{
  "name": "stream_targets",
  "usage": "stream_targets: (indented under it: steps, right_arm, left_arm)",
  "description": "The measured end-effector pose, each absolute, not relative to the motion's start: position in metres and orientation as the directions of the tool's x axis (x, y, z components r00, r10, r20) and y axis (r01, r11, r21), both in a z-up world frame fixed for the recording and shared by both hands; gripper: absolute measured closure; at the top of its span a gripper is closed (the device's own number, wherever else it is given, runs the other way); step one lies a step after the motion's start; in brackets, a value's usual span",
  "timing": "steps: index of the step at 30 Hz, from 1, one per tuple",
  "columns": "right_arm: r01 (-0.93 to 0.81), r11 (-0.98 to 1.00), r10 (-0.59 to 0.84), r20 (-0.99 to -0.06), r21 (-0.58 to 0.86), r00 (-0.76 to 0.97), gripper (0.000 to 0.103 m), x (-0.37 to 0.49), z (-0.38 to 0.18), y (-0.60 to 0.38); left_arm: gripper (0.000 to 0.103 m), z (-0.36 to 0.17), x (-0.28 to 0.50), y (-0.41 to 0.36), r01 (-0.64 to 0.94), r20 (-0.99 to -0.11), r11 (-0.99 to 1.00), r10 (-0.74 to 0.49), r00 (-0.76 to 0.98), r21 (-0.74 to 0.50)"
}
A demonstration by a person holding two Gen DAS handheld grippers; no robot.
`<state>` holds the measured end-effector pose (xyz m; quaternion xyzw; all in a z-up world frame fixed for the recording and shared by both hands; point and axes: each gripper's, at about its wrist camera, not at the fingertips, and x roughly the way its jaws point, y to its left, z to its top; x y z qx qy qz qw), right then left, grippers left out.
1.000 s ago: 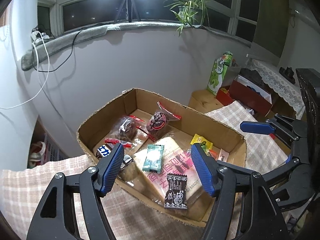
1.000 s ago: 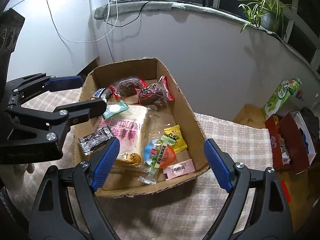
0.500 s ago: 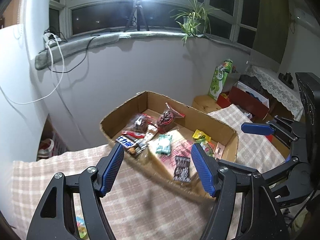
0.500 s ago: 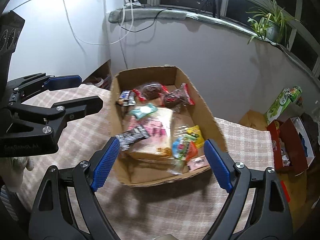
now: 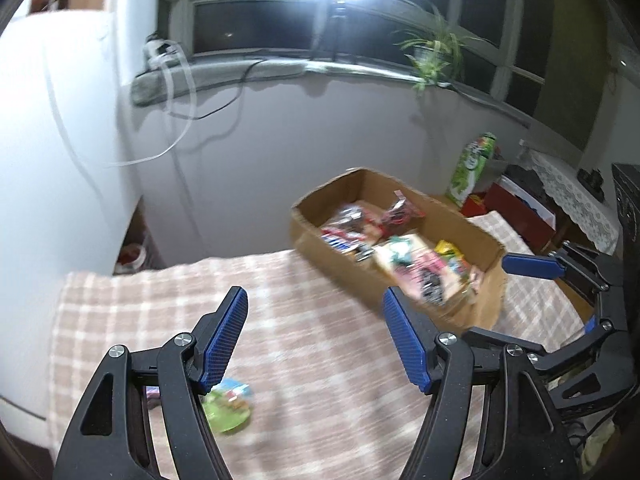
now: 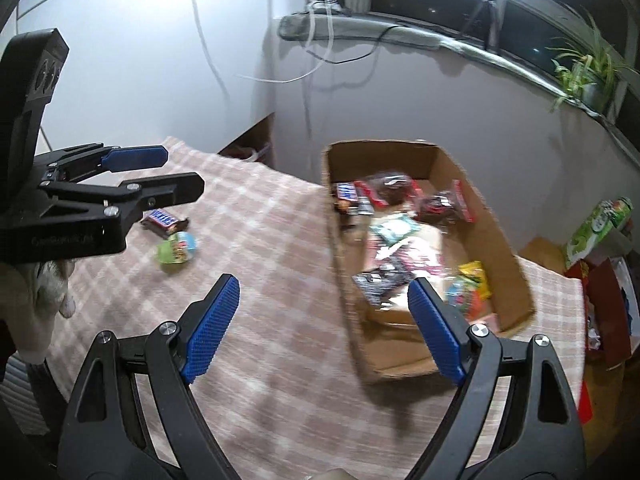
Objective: Organize snacks
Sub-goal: 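Move both grippers back over the Snickers bar and green pouch on the table, then grasp the Snickers bar with the left gripper while the right grasps the green jelly pouch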
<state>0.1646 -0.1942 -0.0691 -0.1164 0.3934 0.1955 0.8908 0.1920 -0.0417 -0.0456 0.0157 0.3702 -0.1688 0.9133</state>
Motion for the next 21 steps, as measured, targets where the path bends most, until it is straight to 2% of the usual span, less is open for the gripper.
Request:
stream_targets:
  steps: [12, 21]
  right_arm:
    - [-0.571, 0.821, 0.36, -0.775, -0.001, 0.52, 0.015, 0.162, -0.101, -0.114]
    - [-0.636, 0.771, 0.383, -0.802, 0.005, 0.458, 0.015, 0.167, -0.139, -0.065]
  left_arm:
    - [0.033, -0.078, 0.186, 0.049, 0.169, -0.738, 0.979, -0.198, 0.645, -0.115]
    - [0.033, -0.109, 0.185, 0.084, 0.105, -0.777, 0.978, -0.207, 0.594, -0.181]
